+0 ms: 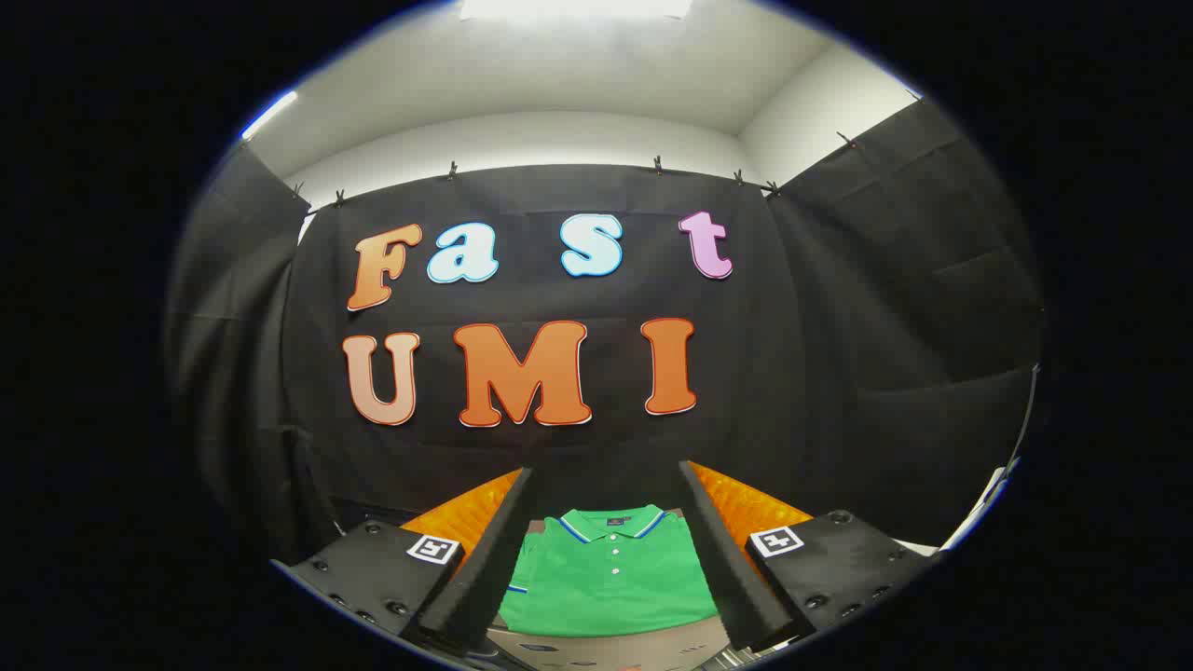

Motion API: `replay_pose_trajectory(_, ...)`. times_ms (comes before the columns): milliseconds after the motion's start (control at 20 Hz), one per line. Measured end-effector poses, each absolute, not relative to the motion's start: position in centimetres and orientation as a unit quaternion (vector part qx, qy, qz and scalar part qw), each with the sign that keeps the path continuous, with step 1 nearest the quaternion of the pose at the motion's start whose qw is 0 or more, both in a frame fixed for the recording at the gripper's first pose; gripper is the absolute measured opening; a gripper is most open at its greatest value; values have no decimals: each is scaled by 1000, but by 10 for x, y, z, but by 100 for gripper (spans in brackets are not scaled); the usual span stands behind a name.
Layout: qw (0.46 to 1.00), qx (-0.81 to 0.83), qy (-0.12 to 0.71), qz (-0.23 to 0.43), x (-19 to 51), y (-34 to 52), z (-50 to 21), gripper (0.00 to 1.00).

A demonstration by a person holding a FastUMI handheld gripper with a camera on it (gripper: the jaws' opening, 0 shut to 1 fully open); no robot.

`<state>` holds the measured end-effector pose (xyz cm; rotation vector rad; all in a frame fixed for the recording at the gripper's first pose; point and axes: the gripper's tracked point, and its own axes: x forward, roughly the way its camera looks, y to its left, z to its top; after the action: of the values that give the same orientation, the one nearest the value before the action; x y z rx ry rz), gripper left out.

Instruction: Put the clothes into the washing machine and then close the washing machine lid.

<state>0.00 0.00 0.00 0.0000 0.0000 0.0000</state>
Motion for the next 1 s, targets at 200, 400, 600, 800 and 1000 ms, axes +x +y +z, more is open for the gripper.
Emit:
replay_pose_trajectory(200, 1000, 11, -2, 5, 1, 7, -4, 98)
replay_pose_trajectory(400, 1000, 11, -5, 4, 1, 5, -5, 98)
replay_pose_trajectory(600, 1000, 15, -8, 5, 1, 7, -5, 98)
replay_pose_trajectory(800, 1000, 23, -8, 6, 1, 5, -6, 98)
replay_pose_trajectory(1000, 1000, 21, -10, 0, 4, 0, -2, 98)
